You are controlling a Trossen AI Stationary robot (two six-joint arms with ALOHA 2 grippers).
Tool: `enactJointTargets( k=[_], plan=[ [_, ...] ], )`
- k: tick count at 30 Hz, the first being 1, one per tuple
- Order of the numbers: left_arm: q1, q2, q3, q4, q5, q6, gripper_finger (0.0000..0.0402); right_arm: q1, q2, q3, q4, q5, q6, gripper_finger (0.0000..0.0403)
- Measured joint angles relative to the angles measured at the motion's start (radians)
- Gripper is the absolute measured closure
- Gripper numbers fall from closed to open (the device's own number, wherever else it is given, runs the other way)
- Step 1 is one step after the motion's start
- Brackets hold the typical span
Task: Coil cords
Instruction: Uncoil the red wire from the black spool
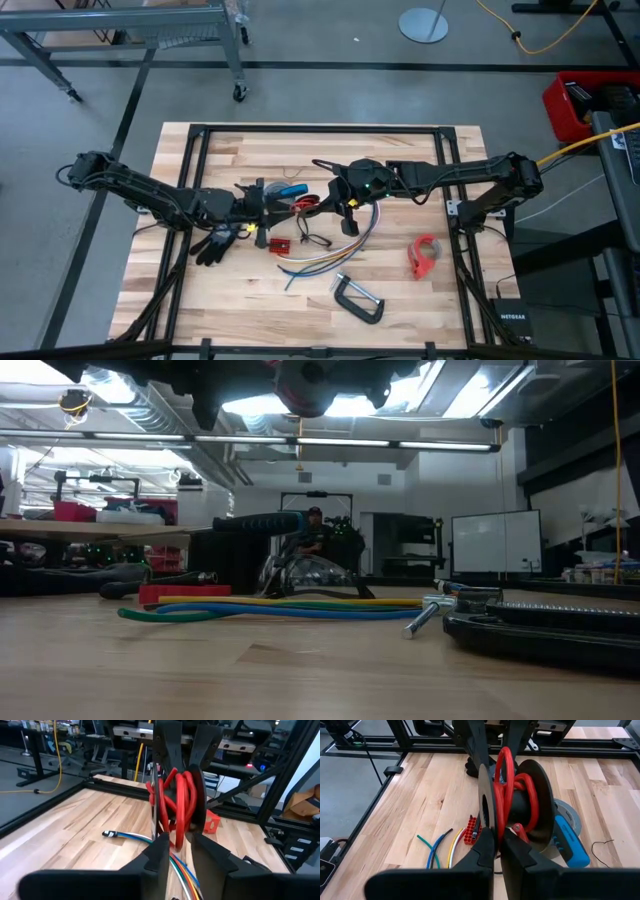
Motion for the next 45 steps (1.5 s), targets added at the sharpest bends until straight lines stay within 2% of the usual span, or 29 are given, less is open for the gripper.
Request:
enactJointTargets(
  k=[5, 10, 17, 23, 30, 37, 45],
  plan=[
    [0.0, 0.0, 0.0, -0.007, 0.0, -0.005, 0.0392, 0.0, 0.0, 0.0, -0.014, -0.03, 0.022, 0.0388],
    [0.0, 0.0, 0.0, -0.087, 0.002, -0.08, 0.0396, 0.0, 0.0, 0.0, -0.063, -0.088, 0.027, 0.0388],
    [-0.001, 0.001, 0.004, -0.225, 0.016, -0.228, 0.0399, -0.002, 0.003, 0.0, -0.114, -0.06, 0.026, 0.0388],
    [-0.001, -0.009, 0.003, -0.243, 0.017, -0.218, 0.04, -0.002, 0.003, 0.0, -0.119, -0.06, 0.026, 0.0388],
    [-0.001, -0.034, 0.0, -0.201, 0.017, -0.189, 0.039, -0.002, 0.003, 0.0, -0.122, -0.061, 0.026, 0.0388],
    [-0.005, -0.034, -0.002, -0.171, 0.17, -0.24, 0.0358, -0.002, -0.002, 0.0, -0.162, -0.062, 0.018, 0.0388],
    [-0.008, -0.034, -0.002, -0.16, 0.192, -0.326, 0.0322, -0.001, -0.002, 0.0, -0.245, -0.075, 0.01, 0.0388]
  ],
)
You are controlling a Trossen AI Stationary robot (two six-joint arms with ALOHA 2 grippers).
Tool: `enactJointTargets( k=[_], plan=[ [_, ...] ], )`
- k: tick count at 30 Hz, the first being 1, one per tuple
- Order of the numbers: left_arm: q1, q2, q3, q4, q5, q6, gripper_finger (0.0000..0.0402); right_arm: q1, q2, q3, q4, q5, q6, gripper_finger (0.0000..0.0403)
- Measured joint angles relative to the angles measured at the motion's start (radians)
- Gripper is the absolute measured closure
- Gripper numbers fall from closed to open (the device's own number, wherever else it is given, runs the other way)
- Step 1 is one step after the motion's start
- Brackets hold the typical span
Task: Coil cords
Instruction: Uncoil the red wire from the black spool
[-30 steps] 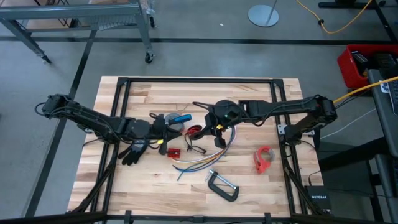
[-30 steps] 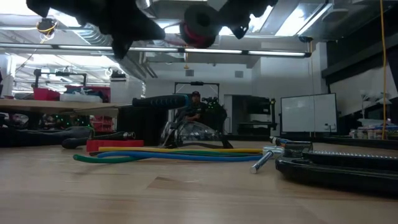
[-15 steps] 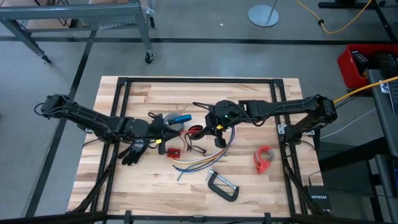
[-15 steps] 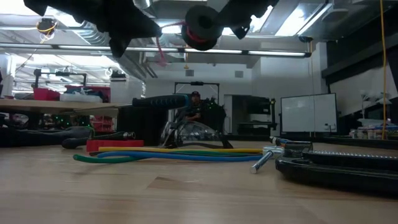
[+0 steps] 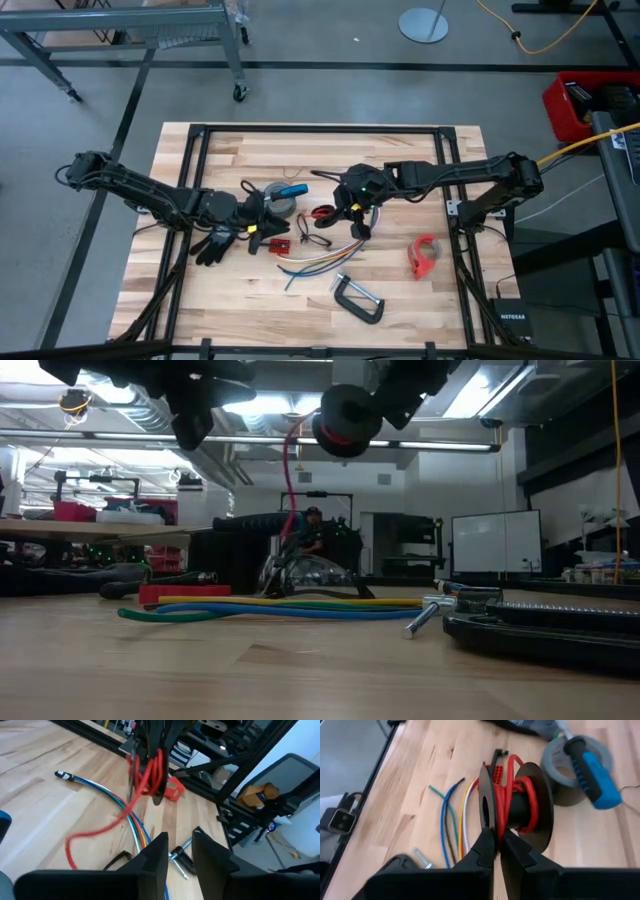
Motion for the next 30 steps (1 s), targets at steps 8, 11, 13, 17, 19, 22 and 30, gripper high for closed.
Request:
enactJointTargets(
  k=[8, 11, 13, 17, 19, 22, 30],
  plan=[
    [0.015, 0.01, 0.0, 0.033, -0.111, 0.02, 0.0324, 0.002, 0.006, 0.0, 0.001, -0.065, -0.024, 0.0388],
    [0.015, 0.042, 0.0, 0.117, -0.113, 0.074, 0.0324, 0.001, 0.006, 0.0, 0.012, -0.058, -0.043, 0.0388],
    [0.015, 0.069, 0.0, 0.181, -0.113, 0.104, 0.0324, 0.001, 0.009, 0.0, 0.018, -0.056, -0.045, 0.0388],
    [0.025, 0.119, 0.001, 0.261, -0.113, 0.121, 0.0324, 0.001, 0.024, 0.0, 0.037, -0.056, -0.045, 0.0388],
    [0.037, 0.137, 0.001, 0.272, -0.113, 0.109, 0.0324, 0.007, 0.032, 0.0, 0.049, -0.056, -0.046, 0.0388],
    [0.055, 0.161, 0.001, 0.271, -0.112, 0.078, 0.0324, 0.02, 0.057, 0.0, 0.065, -0.056, -0.051, 0.0388],
    [0.063, 0.183, 0.002, 0.274, -0.058, 0.044, 0.0325, 0.033, 0.087, 0.0, 0.083, -0.046, -0.066, 0.0388]
  ],
)
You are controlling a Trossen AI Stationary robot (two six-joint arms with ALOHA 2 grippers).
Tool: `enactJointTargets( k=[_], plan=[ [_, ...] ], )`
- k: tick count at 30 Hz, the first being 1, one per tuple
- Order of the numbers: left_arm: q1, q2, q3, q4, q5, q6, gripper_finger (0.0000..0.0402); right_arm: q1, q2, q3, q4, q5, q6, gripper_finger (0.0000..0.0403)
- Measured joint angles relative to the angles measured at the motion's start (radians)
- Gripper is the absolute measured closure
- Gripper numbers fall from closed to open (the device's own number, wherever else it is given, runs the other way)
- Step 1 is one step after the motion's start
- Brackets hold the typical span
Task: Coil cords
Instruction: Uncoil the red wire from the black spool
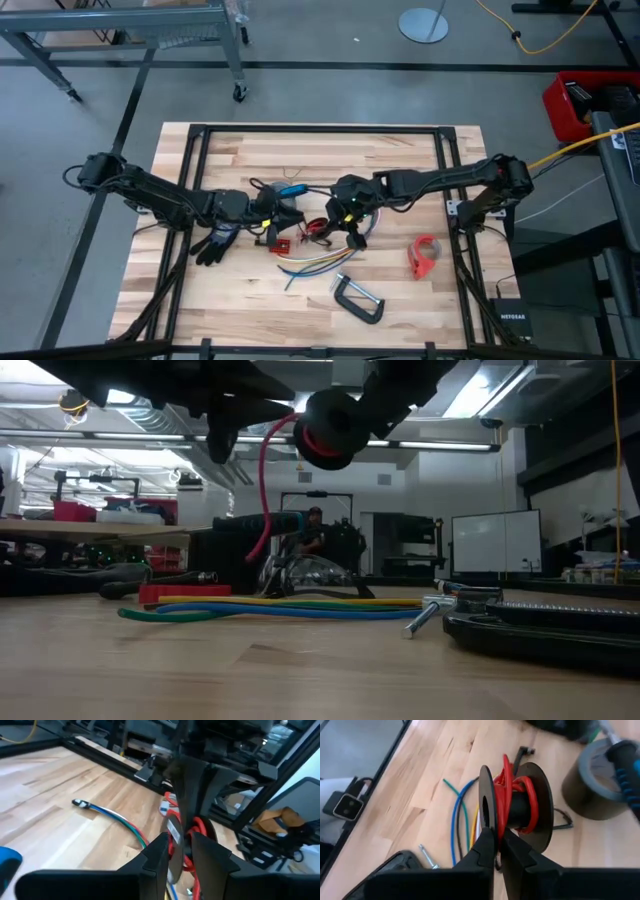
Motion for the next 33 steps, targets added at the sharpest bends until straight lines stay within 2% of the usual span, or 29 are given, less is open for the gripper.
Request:
enactJointTargets(
  k=[6, 33],
  plan=[
    [0.0, 0.0, 0.0, 0.0, 0.014, -0.013, 0.0325, 0.0, -0.001, 0.0, 0.076, 0.0, 0.001, 0.0388],
    [-0.001, -0.001, 0.0, 0.004, 0.031, 0.008, 0.0332, 0.0, -0.001, 0.0, 0.15, -0.003, 0.003, 0.0388]
  ],
)
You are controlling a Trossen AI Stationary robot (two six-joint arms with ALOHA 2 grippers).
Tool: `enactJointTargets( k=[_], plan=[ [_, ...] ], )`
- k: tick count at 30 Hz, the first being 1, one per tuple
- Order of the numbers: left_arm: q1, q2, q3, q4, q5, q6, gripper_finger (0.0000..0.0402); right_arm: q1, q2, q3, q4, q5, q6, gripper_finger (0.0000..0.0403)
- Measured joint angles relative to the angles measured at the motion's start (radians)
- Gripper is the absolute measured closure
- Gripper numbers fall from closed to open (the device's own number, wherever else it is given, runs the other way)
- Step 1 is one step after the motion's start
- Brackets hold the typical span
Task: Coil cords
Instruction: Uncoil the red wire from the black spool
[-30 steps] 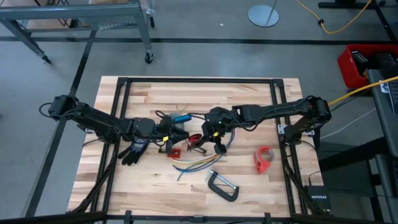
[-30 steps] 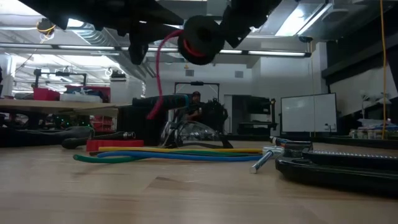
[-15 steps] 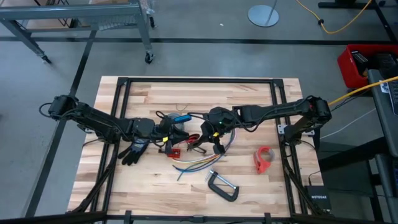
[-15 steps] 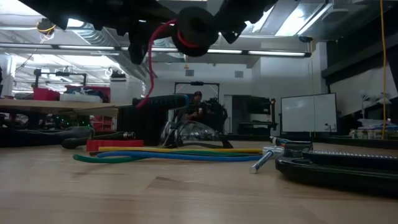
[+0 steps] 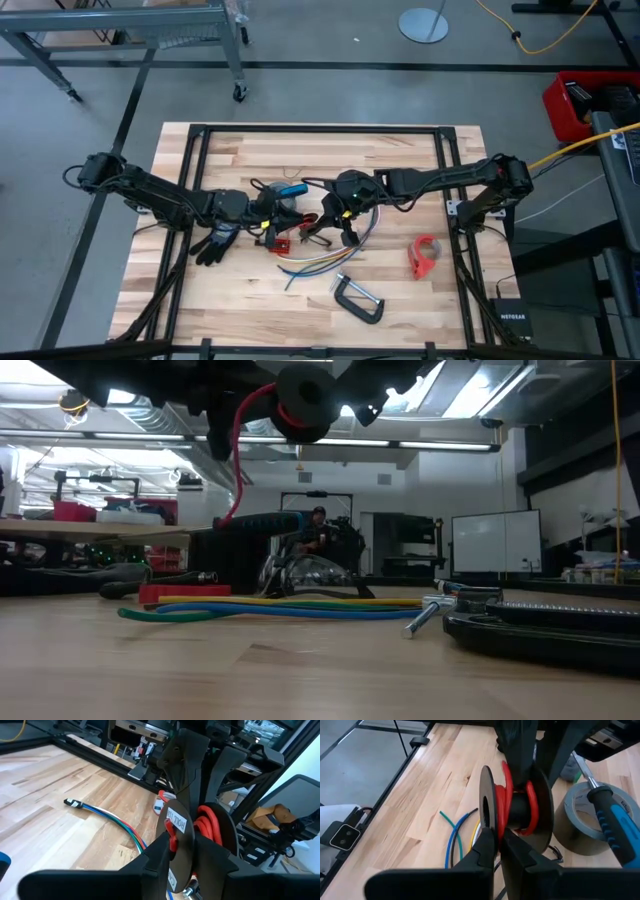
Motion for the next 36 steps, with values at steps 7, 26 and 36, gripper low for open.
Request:
enactJointTargets(
  k=[7, 26, 36],
  plan=[
    [0.0, 0.0, 0.0, 0.0, -0.002, 0.038, 0.0393, 0.0, 0.0, 0.0, 0.001, -0.002, 0.002, 0.0388],
    [0.002, 0.001, 0.0, 0.006, -0.048, 0.017, 0.04, 0.0, -0.002, 0.0, 0.014, -0.006, 0.021, 0.0263],
    [0.004, -0.002, -0.001, -0.053, -0.246, 0.019, 0.0401, -0.013, -0.032, 0.132, -0.183, 0.125, 0.018, 0.0242]
  ],
)
